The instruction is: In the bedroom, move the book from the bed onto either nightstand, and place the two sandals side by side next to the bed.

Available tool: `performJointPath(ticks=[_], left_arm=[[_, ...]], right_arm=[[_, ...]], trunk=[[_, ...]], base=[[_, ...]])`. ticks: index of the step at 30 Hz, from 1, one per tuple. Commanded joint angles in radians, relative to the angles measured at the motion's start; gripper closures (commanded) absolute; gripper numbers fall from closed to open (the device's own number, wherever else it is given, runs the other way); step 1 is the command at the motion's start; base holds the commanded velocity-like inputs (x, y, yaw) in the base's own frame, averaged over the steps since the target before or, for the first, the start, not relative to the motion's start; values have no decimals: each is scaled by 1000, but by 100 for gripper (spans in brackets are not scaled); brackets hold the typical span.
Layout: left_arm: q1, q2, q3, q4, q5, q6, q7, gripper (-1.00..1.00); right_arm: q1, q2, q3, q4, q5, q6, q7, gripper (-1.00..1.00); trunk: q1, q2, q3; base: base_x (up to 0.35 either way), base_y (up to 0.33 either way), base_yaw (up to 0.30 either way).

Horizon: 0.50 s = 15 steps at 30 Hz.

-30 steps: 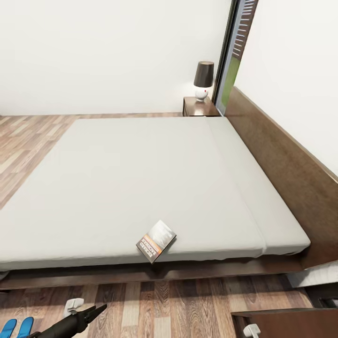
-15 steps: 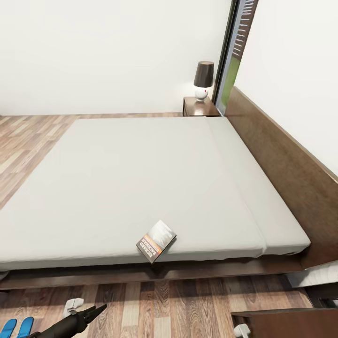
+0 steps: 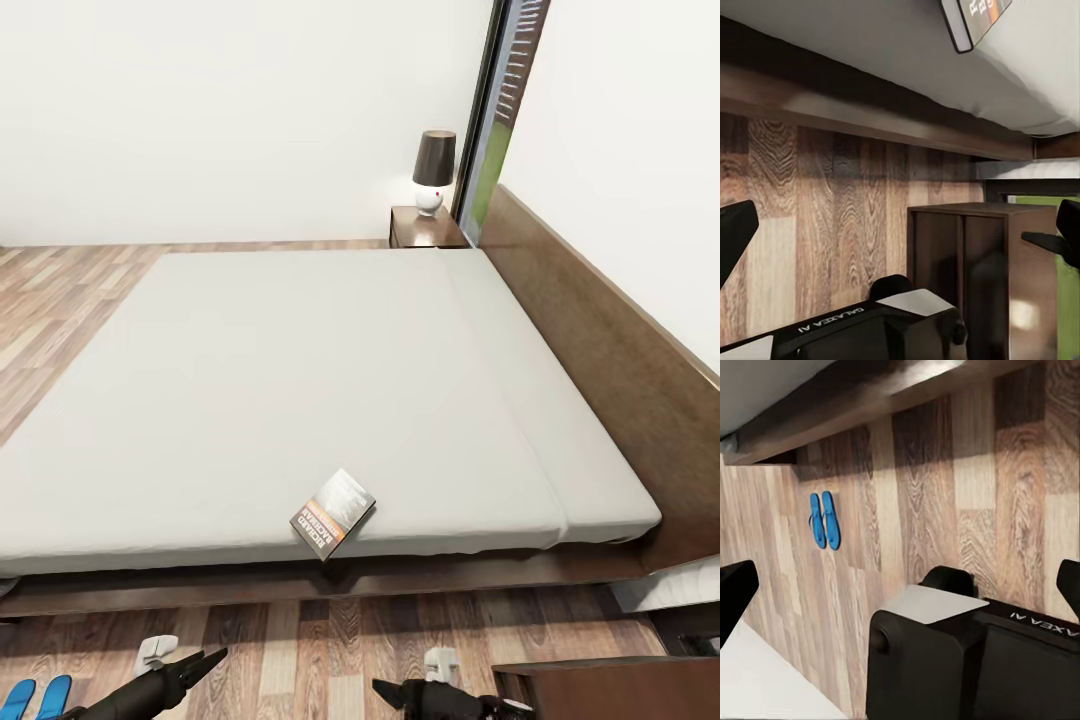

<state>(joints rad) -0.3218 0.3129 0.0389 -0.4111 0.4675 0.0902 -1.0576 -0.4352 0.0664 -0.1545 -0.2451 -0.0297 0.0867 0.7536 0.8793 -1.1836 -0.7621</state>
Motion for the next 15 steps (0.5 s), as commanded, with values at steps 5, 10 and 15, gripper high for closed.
performJointPath(ticks=[5, 10, 15], left_arm=[[0, 0, 1, 0, 5, 10, -6, -100], [0, 0, 1, 0, 5, 10, -7, -100], [0, 0, 0, 0, 6, 10, -7, -100]], right_arm=[[-4, 13, -5, -10, -187, 8, -24, -100], [-6, 42, -4, -61, -314, 7, -28, -100], [-7, 55, -4, -90, -439, 18, -12, -100]], trunk=[[0, 0, -1], [0, 0, -1], [0, 0, -1]], base=[[0, 0, 0], [0, 0, 0], [0, 0, 0]])
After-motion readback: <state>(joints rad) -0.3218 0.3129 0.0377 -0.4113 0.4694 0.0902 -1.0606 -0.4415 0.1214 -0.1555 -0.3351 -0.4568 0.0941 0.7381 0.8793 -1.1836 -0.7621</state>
